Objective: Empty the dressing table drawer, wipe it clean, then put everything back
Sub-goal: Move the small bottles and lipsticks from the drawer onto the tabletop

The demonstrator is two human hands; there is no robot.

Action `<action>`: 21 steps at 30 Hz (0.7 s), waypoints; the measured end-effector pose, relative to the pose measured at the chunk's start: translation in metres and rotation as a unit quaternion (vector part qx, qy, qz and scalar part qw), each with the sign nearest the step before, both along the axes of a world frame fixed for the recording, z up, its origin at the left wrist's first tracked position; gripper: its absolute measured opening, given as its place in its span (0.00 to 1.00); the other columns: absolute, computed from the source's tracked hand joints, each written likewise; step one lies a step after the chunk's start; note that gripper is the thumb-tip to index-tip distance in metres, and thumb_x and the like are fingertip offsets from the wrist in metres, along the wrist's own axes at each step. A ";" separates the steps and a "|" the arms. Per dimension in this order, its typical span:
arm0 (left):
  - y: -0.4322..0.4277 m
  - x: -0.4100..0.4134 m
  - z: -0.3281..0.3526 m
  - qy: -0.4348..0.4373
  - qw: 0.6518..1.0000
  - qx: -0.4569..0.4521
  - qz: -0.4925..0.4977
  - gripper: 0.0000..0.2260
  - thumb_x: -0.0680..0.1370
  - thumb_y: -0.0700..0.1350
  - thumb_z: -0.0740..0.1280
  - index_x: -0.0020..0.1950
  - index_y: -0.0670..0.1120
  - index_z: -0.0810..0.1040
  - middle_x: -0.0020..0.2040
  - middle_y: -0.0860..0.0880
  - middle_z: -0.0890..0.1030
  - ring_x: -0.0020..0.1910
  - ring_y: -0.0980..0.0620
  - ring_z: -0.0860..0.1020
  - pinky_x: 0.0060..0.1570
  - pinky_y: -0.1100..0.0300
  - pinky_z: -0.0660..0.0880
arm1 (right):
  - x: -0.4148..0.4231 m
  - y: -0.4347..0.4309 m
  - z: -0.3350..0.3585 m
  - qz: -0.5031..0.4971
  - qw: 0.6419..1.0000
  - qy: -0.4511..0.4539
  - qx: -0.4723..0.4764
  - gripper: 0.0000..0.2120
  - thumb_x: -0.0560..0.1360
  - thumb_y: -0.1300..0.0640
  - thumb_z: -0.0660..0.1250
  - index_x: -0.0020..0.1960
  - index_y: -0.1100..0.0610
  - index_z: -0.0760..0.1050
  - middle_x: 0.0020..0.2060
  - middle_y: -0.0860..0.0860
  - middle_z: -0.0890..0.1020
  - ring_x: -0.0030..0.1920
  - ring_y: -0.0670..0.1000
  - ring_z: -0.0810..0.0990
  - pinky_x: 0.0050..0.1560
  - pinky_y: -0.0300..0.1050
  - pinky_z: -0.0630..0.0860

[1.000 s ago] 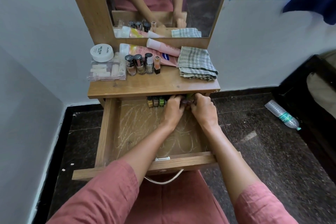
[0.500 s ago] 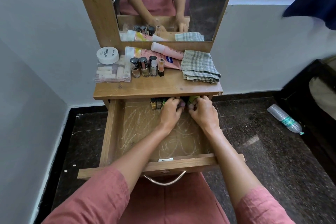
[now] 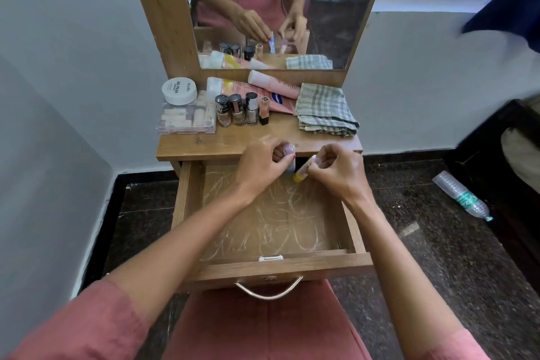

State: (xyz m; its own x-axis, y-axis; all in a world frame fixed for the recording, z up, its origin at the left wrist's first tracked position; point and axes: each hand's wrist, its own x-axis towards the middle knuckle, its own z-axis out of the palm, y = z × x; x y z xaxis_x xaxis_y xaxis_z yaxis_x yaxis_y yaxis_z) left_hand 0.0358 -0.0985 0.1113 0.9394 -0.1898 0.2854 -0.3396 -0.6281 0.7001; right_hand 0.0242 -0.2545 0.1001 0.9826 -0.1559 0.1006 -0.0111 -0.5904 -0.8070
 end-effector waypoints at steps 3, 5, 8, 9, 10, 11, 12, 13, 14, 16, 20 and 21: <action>0.007 0.011 0.026 -0.024 1.000 0.009 -0.014 0.08 0.73 0.41 0.69 0.51 0.42 0.79 0.43 0.52 0.78 0.41 0.57 0.77 0.42 0.71 0.75 | 0.009 0.001 0.024 0.023 0.999 -0.011 0.027 0.04 0.65 0.60 0.69 0.37 0.55 0.73 0.35 0.57 0.83 0.34 0.54 0.81 0.40 0.52 0.81; 0.009 0.021 0.042 -0.041 0.999 0.011 -0.014 0.06 0.73 0.41 0.68 0.49 0.43 0.79 0.42 0.52 0.78 0.40 0.58 0.77 0.41 0.70 0.75 | 0.018 0.004 0.043 0.029 0.999 -0.035 0.001 0.05 0.65 0.60 0.70 0.38 0.57 0.75 0.35 0.55 0.82 0.34 0.49 0.80 0.40 0.45 0.79; 0.009 0.042 0.059 -0.052 0.998 0.023 -0.006 0.06 0.73 0.40 0.67 0.48 0.42 0.80 0.42 0.49 0.81 0.39 0.56 0.77 0.43 0.62 0.76 | 0.036 0.010 0.069 0.027 0.996 -0.076 -0.022 0.04 0.66 0.62 0.70 0.40 0.59 0.76 0.32 0.50 0.78 0.32 0.43 0.74 0.37 0.36 0.74; 0.008 0.049 0.063 -0.053 0.998 0.031 -0.004 0.07 0.73 0.40 0.66 0.48 0.41 0.80 0.43 0.47 0.82 0.40 0.55 0.78 0.44 0.60 0.77 | 0.043 0.012 0.074 0.025 0.996 -0.085 -0.030 0.03 0.66 0.62 0.70 0.40 0.59 0.77 0.32 0.49 0.78 0.32 0.43 0.74 0.37 0.36 0.74; 0.008 0.056 0.067 -0.053 0.998 0.042 -0.002 0.07 0.72 0.40 0.66 0.49 0.41 0.80 0.44 0.46 0.83 0.41 0.53 0.79 0.45 0.58 0.77 | 0.050 0.014 0.077 0.024 0.995 -0.091 -0.044 0.03 0.66 0.62 0.70 0.40 0.60 0.77 0.32 0.50 0.78 0.33 0.45 0.75 0.37 0.37 0.74; 0.007 0.063 0.070 -0.052 0.997 0.055 -0.001 0.08 0.72 0.41 0.67 0.49 0.41 0.80 0.45 0.45 0.83 0.43 0.52 0.79 0.47 0.56 0.77 | 0.059 0.017 0.079 0.026 0.994 -0.092 -0.060 0.04 0.66 0.61 0.70 0.40 0.61 0.78 0.33 0.51 0.78 0.35 0.46 0.76 0.37 0.39 0.74; 0.007 0.069 0.072 -0.048 0.996 0.072 0.002 0.08 0.72 0.41 0.67 0.50 0.41 0.80 0.46 0.44 0.83 0.45 0.50 0.80 0.48 0.54 0.77 | 0.067 0.019 0.080 0.030 0.993 -0.088 -0.074 0.05 0.66 0.61 0.71 0.40 0.61 0.78 0.34 0.52 0.78 0.36 0.47 0.76 0.36 0.39 0.74; 0.007 0.074 0.074 -0.041 0.995 0.089 0.004 0.09 0.72 0.42 0.67 0.50 0.41 0.80 0.46 0.44 0.82 0.46 0.49 0.79 0.48 0.53 0.77 | 0.075 0.021 0.079 0.037 0.992 -0.083 -0.087 0.06 0.65 0.61 0.72 0.39 0.61 0.77 0.35 0.52 0.78 0.36 0.48 0.75 0.35 0.39 0.73; 0.007 0.079 0.075 -0.035 0.994 0.107 0.008 0.09 0.72 0.43 0.67 0.50 0.41 0.80 0.47 0.43 0.82 0.47 0.47 0.79 0.49 0.52 0.77 | 0.082 0.023 0.078 0.046 0.991 -0.078 -0.099 0.06 0.65 0.60 0.72 0.39 0.60 0.76 0.35 0.53 0.77 0.37 0.48 0.74 0.34 0.39 0.72; 0.008 0.086 0.076 -0.030 0.990 0.139 0.018 0.10 0.72 0.43 0.67 0.51 0.41 0.79 0.48 0.43 0.82 0.49 0.46 0.79 0.51 0.51 0.75 | 0.095 0.027 0.074 0.061 0.989 -0.066 -0.114 0.07 0.65 0.60 0.72 0.39 0.60 0.75 0.37 0.53 0.76 0.37 0.48 0.73 0.34 0.40 0.71; 0.010 0.099 0.071 -0.007 0.982 0.186 0.035 0.10 0.73 0.44 0.67 0.51 0.40 0.79 0.49 0.42 0.82 0.53 0.44 0.77 0.57 0.48 0.72 | 0.107 0.034 0.070 0.084 0.987 -0.041 -0.133 0.12 0.68 0.58 0.71 0.34 0.56 0.68 0.36 0.52 0.73 0.36 0.48 0.70 0.26 0.33 0.64; 0.011 0.102 0.070 -0.004 0.981 0.192 0.037 0.10 0.73 0.45 0.67 0.50 0.41 0.79 0.49 0.43 0.81 0.53 0.44 0.77 0.58 0.48 0.70 | 0.108 0.035 0.069 0.089 0.986 -0.036 -0.138 0.14 0.68 0.60 0.70 0.32 0.55 0.66 0.35 0.52 0.72 0.36 0.48 0.69 0.25 0.33 0.63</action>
